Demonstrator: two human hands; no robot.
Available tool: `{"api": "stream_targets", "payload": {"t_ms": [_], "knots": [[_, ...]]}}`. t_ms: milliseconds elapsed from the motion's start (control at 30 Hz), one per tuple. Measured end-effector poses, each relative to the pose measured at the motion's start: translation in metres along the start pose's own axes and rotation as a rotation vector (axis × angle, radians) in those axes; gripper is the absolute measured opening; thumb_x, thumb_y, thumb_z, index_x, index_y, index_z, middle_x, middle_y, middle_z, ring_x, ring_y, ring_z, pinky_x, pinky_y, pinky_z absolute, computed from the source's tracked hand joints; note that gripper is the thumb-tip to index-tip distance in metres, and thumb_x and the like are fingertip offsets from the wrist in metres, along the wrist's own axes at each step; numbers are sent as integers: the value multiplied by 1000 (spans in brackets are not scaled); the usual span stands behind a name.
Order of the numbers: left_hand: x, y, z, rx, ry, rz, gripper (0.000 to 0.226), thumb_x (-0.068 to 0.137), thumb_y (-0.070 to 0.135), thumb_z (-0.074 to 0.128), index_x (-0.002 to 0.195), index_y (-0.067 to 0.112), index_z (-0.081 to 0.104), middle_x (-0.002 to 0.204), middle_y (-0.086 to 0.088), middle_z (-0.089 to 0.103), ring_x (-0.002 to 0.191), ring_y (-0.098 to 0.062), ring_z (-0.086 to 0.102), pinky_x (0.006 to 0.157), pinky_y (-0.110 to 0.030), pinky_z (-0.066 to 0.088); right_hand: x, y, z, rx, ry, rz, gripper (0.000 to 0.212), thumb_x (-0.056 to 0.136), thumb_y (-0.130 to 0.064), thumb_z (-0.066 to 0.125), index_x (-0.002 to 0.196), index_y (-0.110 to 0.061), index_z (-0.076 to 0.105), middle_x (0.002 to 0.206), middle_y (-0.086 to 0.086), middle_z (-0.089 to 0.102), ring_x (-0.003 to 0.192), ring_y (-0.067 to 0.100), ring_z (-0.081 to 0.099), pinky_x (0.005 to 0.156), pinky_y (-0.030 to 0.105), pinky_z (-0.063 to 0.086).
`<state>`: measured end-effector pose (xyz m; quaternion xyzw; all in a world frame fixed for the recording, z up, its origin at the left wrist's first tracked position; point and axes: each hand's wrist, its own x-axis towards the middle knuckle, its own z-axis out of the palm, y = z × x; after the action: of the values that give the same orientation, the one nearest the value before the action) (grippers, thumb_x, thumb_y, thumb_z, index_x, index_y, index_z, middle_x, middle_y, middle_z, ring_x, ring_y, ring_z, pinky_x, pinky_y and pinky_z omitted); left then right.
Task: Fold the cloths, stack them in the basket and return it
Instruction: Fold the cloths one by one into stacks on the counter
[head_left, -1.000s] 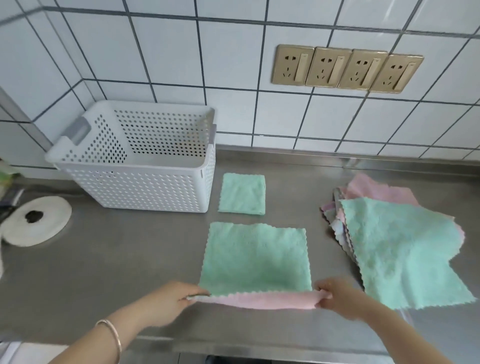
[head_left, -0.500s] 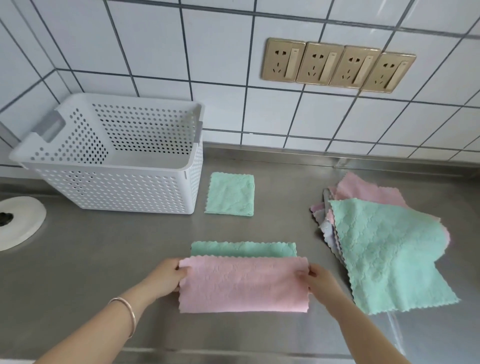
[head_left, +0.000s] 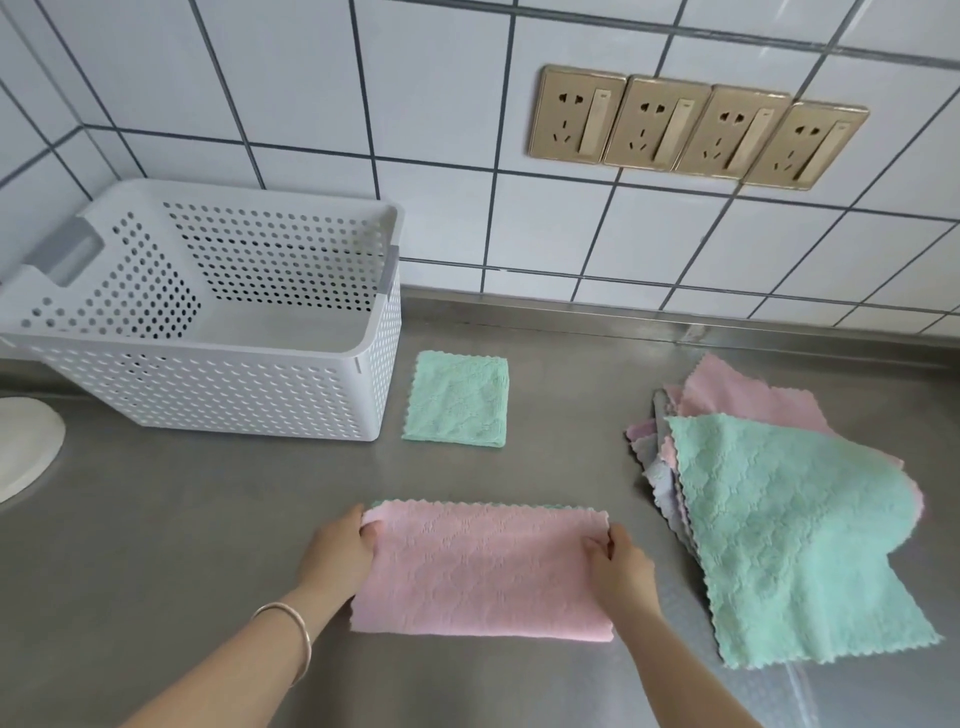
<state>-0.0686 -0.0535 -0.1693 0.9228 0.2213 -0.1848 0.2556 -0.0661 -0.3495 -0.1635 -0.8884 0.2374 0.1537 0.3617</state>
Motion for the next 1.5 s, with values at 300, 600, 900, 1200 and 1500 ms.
{"api": "stream_targets", "payload": {"t_ms": [300,600,900,1200,1500], "knots": [[0,9,2,117,59,-4,34,97,23,36,125,8,48,121,-19,60,111,-35,56,85,-36,45,12,-3,6,-53,23,58,18,93,-25,47,91,-9,55,85,8,60,86,30,58,68,32,43],[-10,11,7,-12,293,22,39,76,25,69,107,9,53,105,-16,59,95,-39,57,73,-42,47,-1,-4,4,-7,139,68,27,90,-28,50,112,-13,45,110,9,63,88,27,57,71,34,44],[-45,35,62,590,-14,676,67,74,65,39,129,29,47,139,5,51,132,-24,34,107,-52,6,-45,18,15,-98,148,105,47,81,-18,52,126,-9,43,124,7,50,117,25,45,95,37,39],[-36,38,69,569,-130,690,84,67,78,20,141,50,-8,149,-2,-34,126,-19,-45,95,-49,-33,-47,17,17,-342,51,221,37,85,-32,42,116,-19,56,116,0,61,111,21,50,88,31,42],[-53,84,40,60,-190,543,44,91,33,48,135,30,45,146,7,41,134,-14,38,108,-26,28,-63,-5,17,-322,235,-13,9,80,-26,53,89,-25,51,99,-2,60,97,21,58,77,32,41]]}}
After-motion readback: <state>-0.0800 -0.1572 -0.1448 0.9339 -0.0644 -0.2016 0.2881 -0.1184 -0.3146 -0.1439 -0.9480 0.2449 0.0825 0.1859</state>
